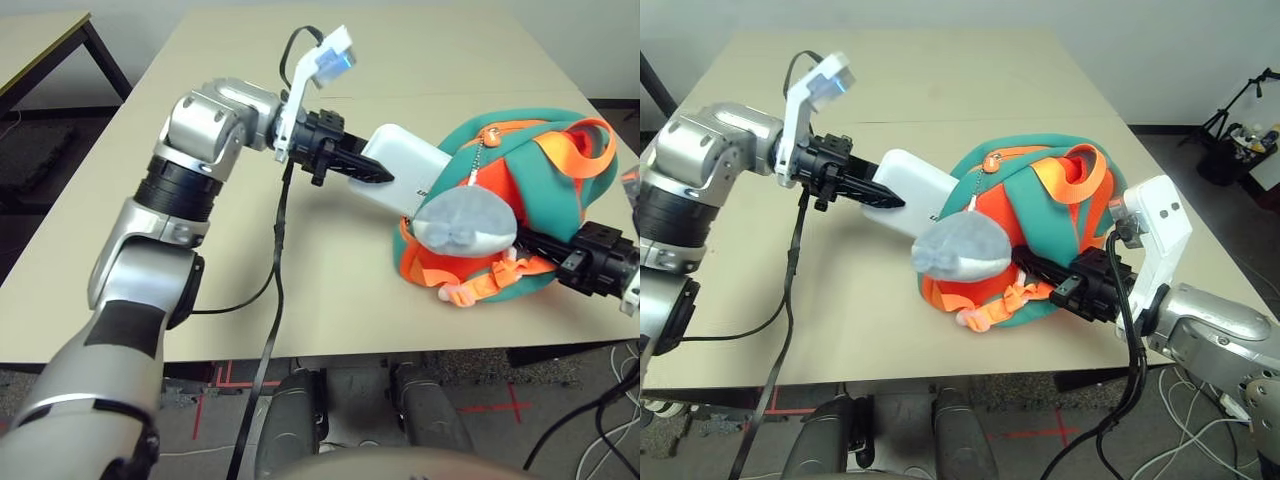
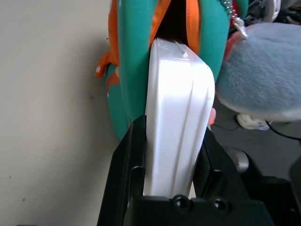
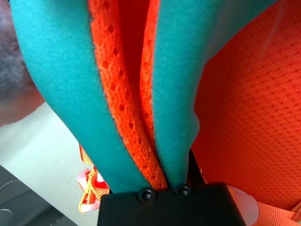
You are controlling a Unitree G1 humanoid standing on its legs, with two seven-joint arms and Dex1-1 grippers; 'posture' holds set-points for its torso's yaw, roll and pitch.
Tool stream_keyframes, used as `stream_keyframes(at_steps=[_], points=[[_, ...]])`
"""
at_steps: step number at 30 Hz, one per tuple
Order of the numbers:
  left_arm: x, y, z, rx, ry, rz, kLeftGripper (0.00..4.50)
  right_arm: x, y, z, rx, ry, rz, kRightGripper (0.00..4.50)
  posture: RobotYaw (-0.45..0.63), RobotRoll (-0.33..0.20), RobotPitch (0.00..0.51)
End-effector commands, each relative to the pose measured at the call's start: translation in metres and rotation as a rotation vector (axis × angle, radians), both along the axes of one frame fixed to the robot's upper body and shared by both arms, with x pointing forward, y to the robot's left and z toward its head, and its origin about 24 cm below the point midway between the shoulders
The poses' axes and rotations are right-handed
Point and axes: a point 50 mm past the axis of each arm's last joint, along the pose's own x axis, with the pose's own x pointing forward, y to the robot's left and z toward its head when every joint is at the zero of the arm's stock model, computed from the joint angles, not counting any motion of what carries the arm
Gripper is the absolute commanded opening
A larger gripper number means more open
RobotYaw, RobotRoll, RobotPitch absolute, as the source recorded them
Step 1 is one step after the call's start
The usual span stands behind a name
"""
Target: Put the pencil case into the backpack and zip it.
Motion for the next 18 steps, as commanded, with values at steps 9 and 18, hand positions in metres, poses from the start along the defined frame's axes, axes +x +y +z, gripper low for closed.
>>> stream_keyframes(at_steps=[9, 18], points=[[-0.008, -0.014, -0.021, 0.015, 0.021, -0.006, 1.35, 0.004, 0.006, -0.002, 0.015, -0.022, 0.004, 0.2, -0.22, 0.0, 0.117], [-0.011, -0.011, -0.017, -0.007, 0.051, 0.049, 2.33, 0.008, 0.008, -0.003, 0.025, -0.032, 0.013, 0.2, -0.21, 0.0, 0.109]])
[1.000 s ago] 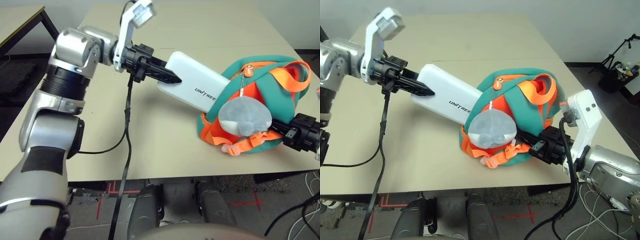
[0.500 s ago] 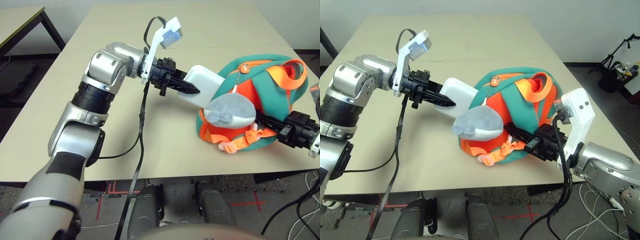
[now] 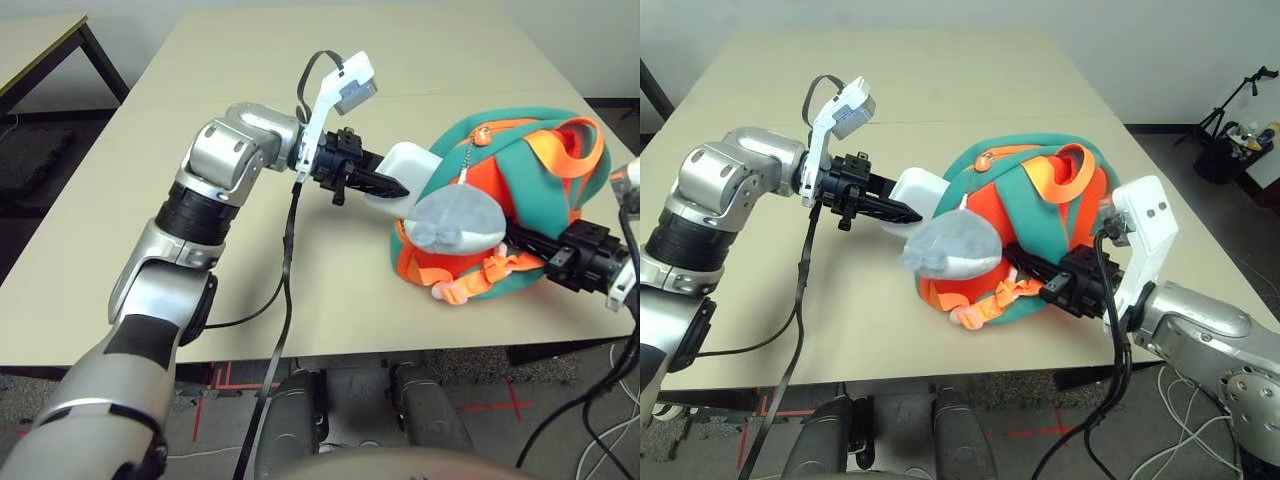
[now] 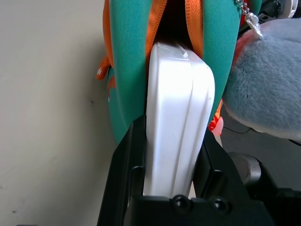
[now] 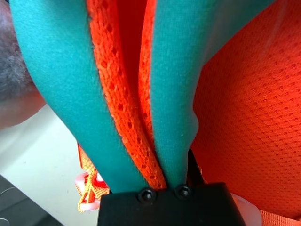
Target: Put the pencil case into the backpack and zip it.
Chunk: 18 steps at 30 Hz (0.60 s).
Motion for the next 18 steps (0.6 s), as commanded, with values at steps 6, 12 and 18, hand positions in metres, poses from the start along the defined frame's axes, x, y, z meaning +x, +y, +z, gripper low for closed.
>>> stream_keyframes(at_steps=[6, 12, 18], points=[[-0.011, 0.012, 0.035, -0.076, 0.075, -0.01, 4.36, 0.005, 0.0, 0.001, 0.008, -0.017, 0.008, 0.2, -0.2, 0.0, 0.109], [-0.012, 0.029, 0.064, -0.086, 0.07, 0.023, 3.88, 0.007, 0.0, 0.0, 0.009, -0.017, 0.015, 0.2, -0.19, 0.0, 0.11], [-0.007, 0.031, 0.06, -0.035, 0.014, 0.038, 1.85, 0.008, 0.0, 0.0, 0.007, -0.019, 0.018, 0.2, -0.19, 0.0, 0.105]])
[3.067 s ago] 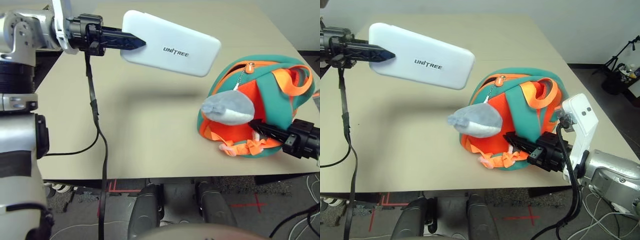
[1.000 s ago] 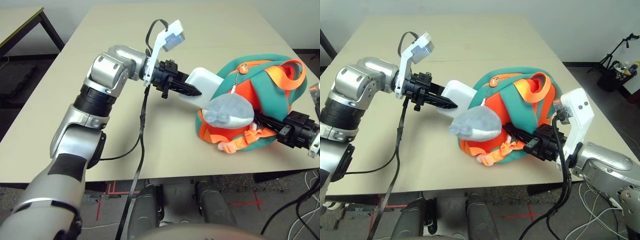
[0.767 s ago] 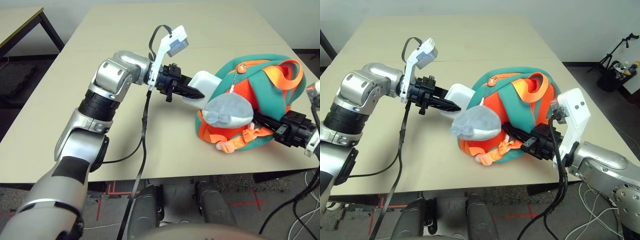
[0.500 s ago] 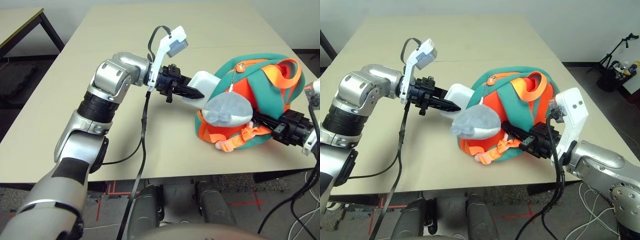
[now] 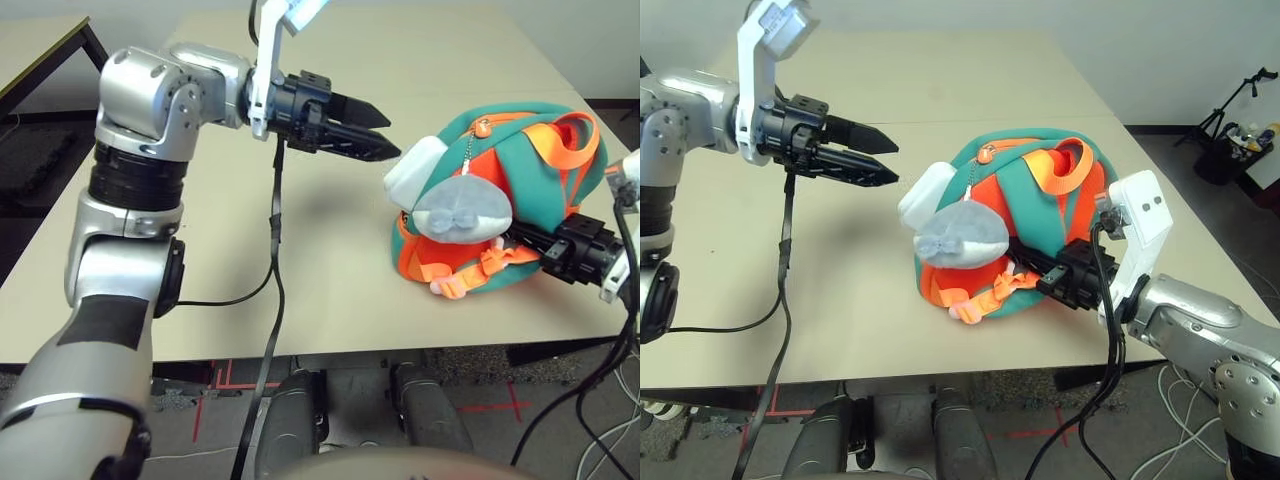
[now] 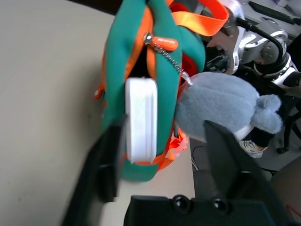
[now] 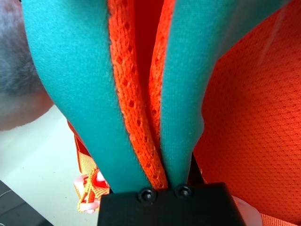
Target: Put the pencil case into the backpack and zip it.
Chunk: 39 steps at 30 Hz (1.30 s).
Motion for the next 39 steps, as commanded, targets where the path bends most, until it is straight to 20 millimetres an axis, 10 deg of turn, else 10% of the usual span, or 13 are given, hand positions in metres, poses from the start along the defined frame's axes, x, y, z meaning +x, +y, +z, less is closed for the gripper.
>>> stream_keyframes(at_steps=[1, 6, 39], points=[[0.005, -0.006, -0.007, 0.041, -0.058, -0.008, 1.52, 0.001, 0.002, 0.0, 0.0, -0.01, 0.006, 0.2, -0.19, 0.0, 0.105], [0.007, -0.017, -0.022, 0.053, -0.049, -0.046, 0.0, 0.0, 0.001, 0.001, -0.002, -0.013, 0.002, 0.2, -0.21, 0.0, 0.101], [0.018, -0.038, -0.055, 0.089, 0.013, -0.064, 0.0, -0.003, 0.006, 0.002, 0.015, -0.019, 0.0, 0.2, -0.24, 0.0, 0.125]])
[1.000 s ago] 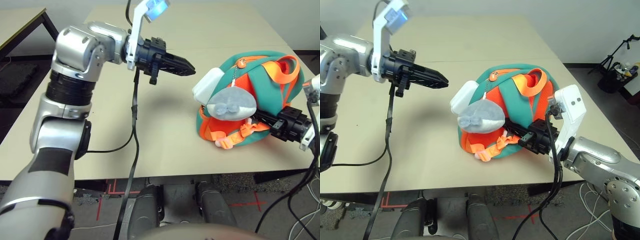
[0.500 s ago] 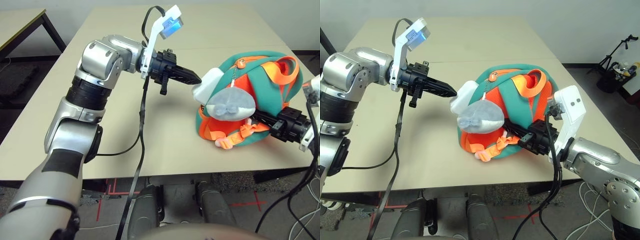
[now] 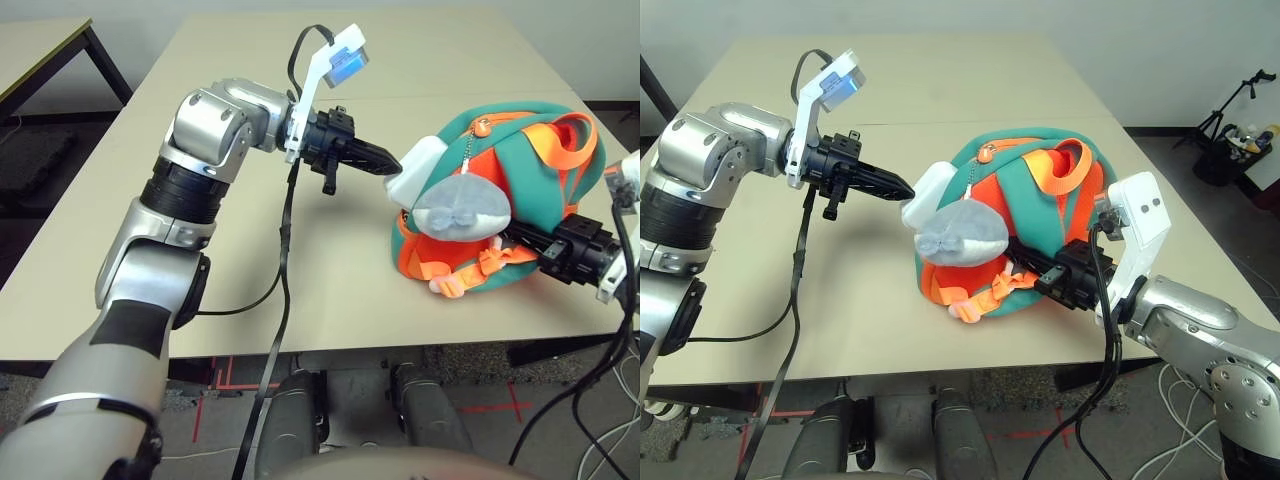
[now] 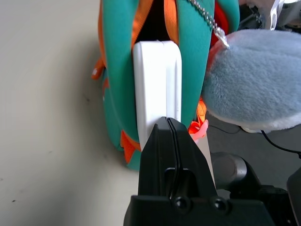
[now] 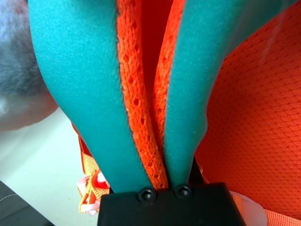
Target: Put the pencil case into the backpack and zip it.
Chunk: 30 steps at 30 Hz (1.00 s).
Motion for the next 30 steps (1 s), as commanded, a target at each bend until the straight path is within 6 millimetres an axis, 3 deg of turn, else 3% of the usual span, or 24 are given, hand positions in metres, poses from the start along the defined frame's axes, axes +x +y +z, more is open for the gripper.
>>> stream_keyframes(at_steps=[1, 11, 17, 20, 23, 26, 30], points=[[0.003, -0.007, -0.009, 0.011, 0.024, 0.004, 0.0, -0.003, 0.004, 0.003, 0.001, -0.015, 0.014, 0.2, -0.24, 0.0, 0.125], [0.022, -0.034, -0.03, 0.011, 0.021, 0.048, 0.0, -0.003, 0.005, 0.004, 0.006, -0.015, 0.009, 0.2, -0.25, 0.0, 0.132], [0.023, -0.052, -0.041, -0.014, 0.035, 0.038, 0.0, -0.002, 0.006, 0.004, 0.006, -0.014, 0.008, 0.2, -0.25, 0.0, 0.13], [0.024, -0.051, -0.031, -0.046, 0.015, 0.049, 0.0, -0.002, 0.006, 0.004, 0.006, -0.013, 0.008, 0.2, -0.25, 0.0, 0.127], [0.028, -0.026, 0.014, -0.118, -0.076, 0.093, 0.0, -0.002, 0.005, 0.004, 0.006, -0.013, 0.007, 0.2, -0.24, 0.0, 0.122], [0.02, -0.003, 0.047, -0.139, -0.122, 0.096, 0.0, -0.002, 0.004, 0.004, 0.002, -0.012, 0.004, 0.2, -0.23, 0.0, 0.118], [0.0, 0.022, 0.065, -0.11, -0.203, 0.081, 1.27, 0.001, 0.002, 0.003, 0.001, -0.01, 0.003, 0.2, -0.2, 0.0, 0.115]])
